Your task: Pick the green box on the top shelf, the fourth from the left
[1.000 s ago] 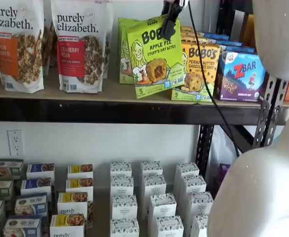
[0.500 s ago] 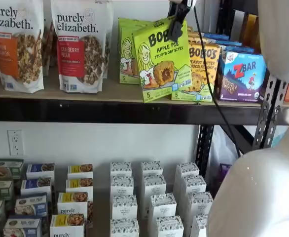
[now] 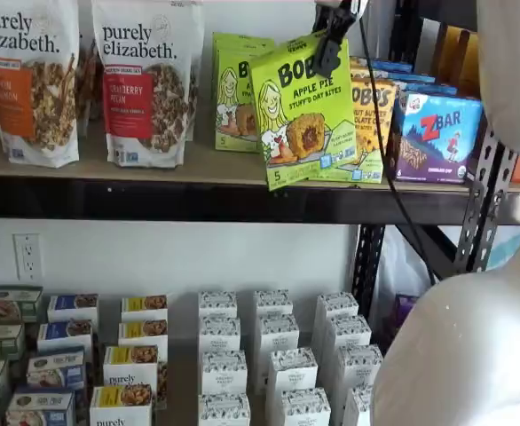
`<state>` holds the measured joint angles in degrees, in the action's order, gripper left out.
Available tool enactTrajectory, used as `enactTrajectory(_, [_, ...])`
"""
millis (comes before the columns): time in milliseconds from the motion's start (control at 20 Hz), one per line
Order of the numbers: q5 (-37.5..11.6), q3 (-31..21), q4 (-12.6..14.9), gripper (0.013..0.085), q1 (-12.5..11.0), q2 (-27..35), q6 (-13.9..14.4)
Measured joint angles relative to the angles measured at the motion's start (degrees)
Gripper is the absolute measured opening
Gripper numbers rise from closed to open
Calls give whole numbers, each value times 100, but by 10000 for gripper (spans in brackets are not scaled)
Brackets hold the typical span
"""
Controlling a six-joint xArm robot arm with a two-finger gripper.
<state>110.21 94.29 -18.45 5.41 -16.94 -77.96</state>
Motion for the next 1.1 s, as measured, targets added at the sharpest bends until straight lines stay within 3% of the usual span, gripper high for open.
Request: enactTrajectory(1100, [-17, -612, 124, 170, -224, -557, -270])
